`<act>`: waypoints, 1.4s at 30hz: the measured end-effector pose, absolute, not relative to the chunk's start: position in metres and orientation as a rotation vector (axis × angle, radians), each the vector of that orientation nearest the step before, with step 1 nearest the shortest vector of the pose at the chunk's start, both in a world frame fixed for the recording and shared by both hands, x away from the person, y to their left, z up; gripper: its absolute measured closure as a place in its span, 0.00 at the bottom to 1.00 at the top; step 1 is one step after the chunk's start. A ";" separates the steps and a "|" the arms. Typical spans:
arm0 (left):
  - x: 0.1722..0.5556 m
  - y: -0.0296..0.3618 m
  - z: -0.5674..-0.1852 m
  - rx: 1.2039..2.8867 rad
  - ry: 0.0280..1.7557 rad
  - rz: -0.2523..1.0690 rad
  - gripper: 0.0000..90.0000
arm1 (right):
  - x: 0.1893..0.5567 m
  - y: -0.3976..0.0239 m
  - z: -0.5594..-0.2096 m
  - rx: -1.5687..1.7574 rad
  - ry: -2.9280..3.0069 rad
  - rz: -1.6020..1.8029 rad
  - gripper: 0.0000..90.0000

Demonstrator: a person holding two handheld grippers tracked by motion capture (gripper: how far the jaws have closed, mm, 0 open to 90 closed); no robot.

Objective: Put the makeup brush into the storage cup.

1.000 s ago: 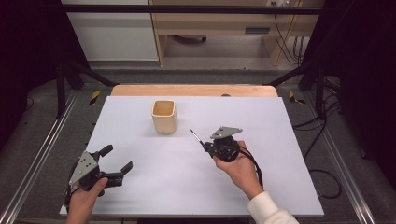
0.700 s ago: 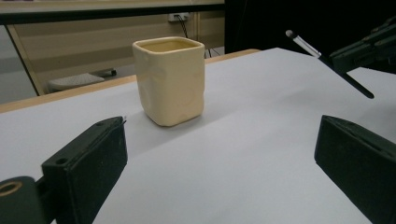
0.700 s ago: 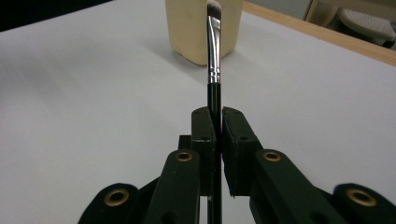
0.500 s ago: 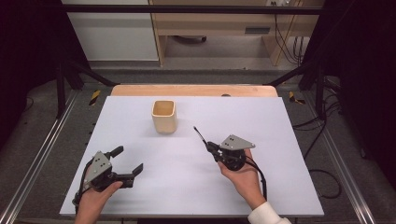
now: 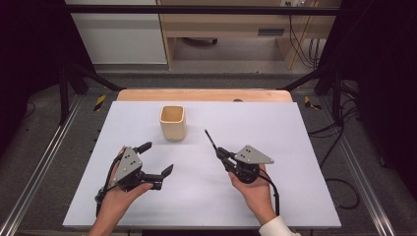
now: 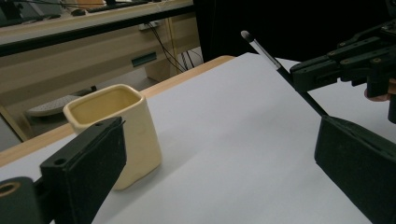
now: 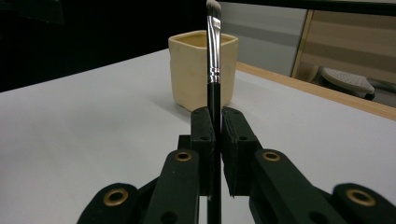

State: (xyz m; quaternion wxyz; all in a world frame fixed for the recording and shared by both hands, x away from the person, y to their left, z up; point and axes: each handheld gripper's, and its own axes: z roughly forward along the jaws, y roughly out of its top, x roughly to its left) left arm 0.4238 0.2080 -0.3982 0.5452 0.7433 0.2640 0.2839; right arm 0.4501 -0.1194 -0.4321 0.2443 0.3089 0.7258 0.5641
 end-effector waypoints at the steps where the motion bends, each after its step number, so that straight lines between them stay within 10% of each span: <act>1: 0.426 0.204 -0.396 1.768 0.626 0.677 0.02 | 0.450 -0.119 -0.432 0.844 1.982 1.540 0.93; 32: 0.456 0.159 -0.391 1.683 0.720 0.500 0.10 | 0.443 -0.095 -0.438 0.659 1.911 1.556 0.93; 42: 0.461 0.145 -0.394 1.653 0.778 0.439 0.27 | 0.441 -0.090 -0.439 0.643 1.917 1.568 0.93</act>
